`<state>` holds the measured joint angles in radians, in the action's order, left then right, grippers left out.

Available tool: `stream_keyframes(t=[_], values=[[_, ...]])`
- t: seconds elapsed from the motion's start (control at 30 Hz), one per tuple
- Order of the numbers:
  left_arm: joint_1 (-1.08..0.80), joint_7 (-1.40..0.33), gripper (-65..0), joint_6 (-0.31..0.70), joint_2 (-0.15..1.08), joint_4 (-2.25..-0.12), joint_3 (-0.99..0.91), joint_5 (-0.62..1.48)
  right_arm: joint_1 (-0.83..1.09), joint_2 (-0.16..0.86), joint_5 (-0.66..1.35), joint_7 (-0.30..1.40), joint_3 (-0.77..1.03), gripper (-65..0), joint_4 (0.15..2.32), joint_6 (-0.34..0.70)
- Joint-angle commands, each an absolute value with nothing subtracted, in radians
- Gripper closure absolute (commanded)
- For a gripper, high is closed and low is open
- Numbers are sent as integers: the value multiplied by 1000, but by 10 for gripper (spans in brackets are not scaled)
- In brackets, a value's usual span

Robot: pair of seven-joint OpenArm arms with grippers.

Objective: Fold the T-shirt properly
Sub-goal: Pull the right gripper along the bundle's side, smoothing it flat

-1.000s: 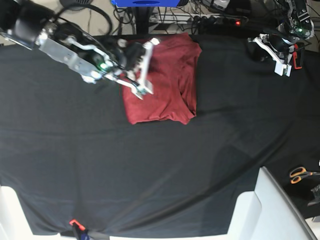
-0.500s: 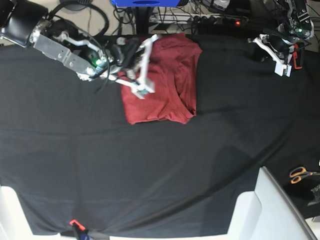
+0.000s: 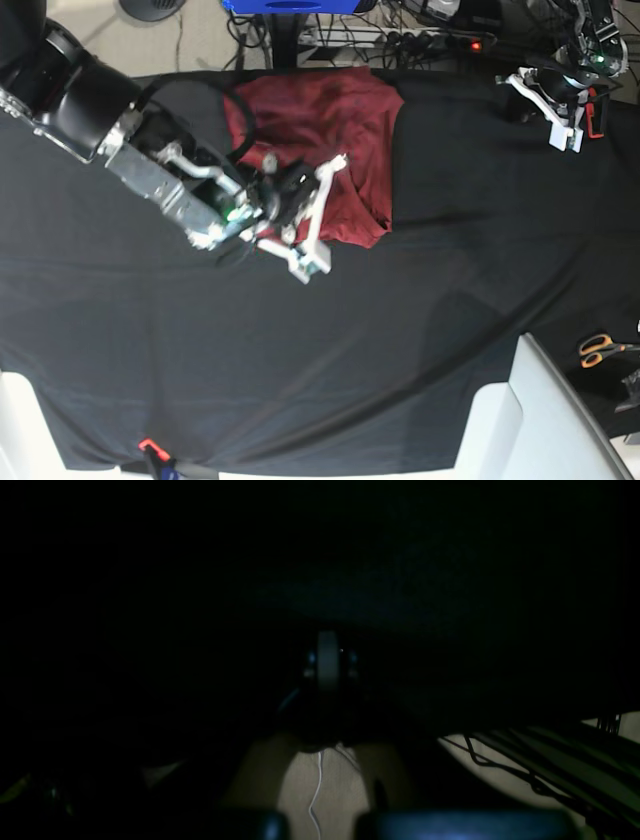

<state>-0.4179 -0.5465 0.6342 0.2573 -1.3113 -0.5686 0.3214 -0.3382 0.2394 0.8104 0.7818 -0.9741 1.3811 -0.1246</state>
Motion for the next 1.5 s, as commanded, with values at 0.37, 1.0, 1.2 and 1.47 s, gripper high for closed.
stream_keyframes(t=[0.37,1.0,1.2,1.47], values=[[-430,-553,0,638,272,-1319,-573,315,-363,239,674,734,-771,-2,1167,87],[-429,-553,0,638,272,-1319,-573,315,-70,282,648,967,-538,-2,1699,85],[-433,-553,0,638,271,-1326,-573,315,130,309,647,984,-452,-2,1822,90],[-427,-553,0,638,272,-1326,-573,315,183,314,645,912,-447,-2,1728,90]])
